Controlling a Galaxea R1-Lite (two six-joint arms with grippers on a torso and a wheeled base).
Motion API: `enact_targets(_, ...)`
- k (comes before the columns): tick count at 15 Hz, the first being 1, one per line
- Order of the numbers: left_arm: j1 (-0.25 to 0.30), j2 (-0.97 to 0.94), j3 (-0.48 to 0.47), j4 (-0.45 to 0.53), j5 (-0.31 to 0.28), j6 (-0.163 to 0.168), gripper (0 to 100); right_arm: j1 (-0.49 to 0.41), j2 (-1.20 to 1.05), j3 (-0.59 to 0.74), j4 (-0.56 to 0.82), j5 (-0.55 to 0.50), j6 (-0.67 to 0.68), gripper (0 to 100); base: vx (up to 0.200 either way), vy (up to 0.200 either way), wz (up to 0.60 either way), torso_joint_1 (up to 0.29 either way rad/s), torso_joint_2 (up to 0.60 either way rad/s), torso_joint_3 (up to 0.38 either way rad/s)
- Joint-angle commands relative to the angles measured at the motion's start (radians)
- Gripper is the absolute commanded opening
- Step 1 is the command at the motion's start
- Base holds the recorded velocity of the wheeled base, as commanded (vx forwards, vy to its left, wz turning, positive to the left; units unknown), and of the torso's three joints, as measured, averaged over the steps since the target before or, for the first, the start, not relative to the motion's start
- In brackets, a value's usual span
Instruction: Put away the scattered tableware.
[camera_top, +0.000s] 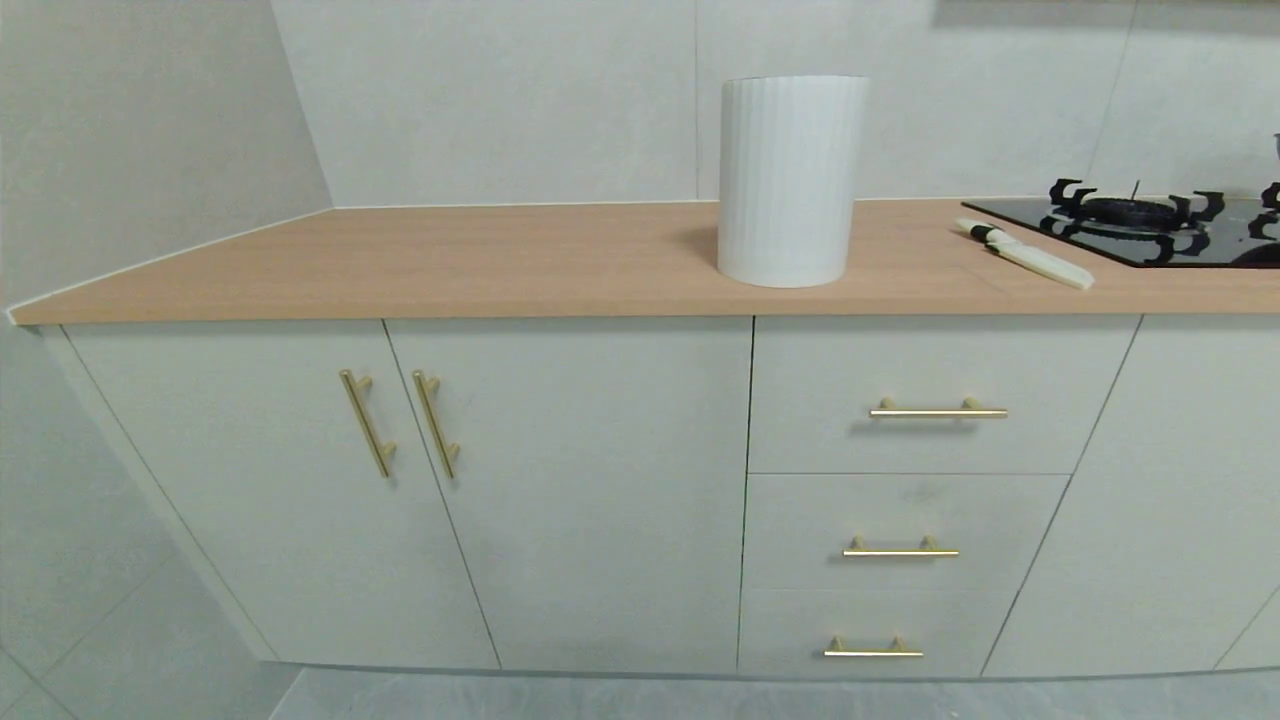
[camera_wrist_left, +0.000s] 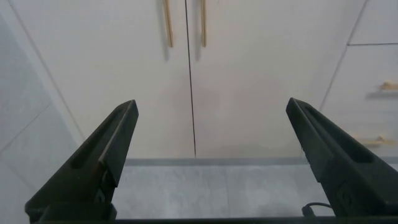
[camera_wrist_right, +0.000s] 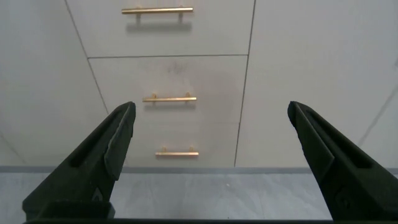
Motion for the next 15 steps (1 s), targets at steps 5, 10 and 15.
enact_targets(5, -0.001, 0.000, -0.001, 0.000, 0.000, -0.002, 100, 0.000, 0.001, 0.000, 0.000, 0.000, 0.001, 100, 0.200, 0.000, 0.00, 0.001, 0.00, 0.004)
enact_targets(10, 0.000, 0.000, -0.001, 0.000, 0.000, -0.002, 100, 0.000, 0.001, 0.000, 0.000, 0.000, 0.001, 100, 0.200, 0.000, 0.00, 0.002, 0.00, 0.002)
enact_targets(15, -0.001, 0.000, -0.001, 0.000, 0.000, -0.002, 100, 0.000, 0.001, 0.000, 0.000, 0.000, 0.001, 100, 0.040, 0.000, 0.00, 0.000, 0.00, 0.000)
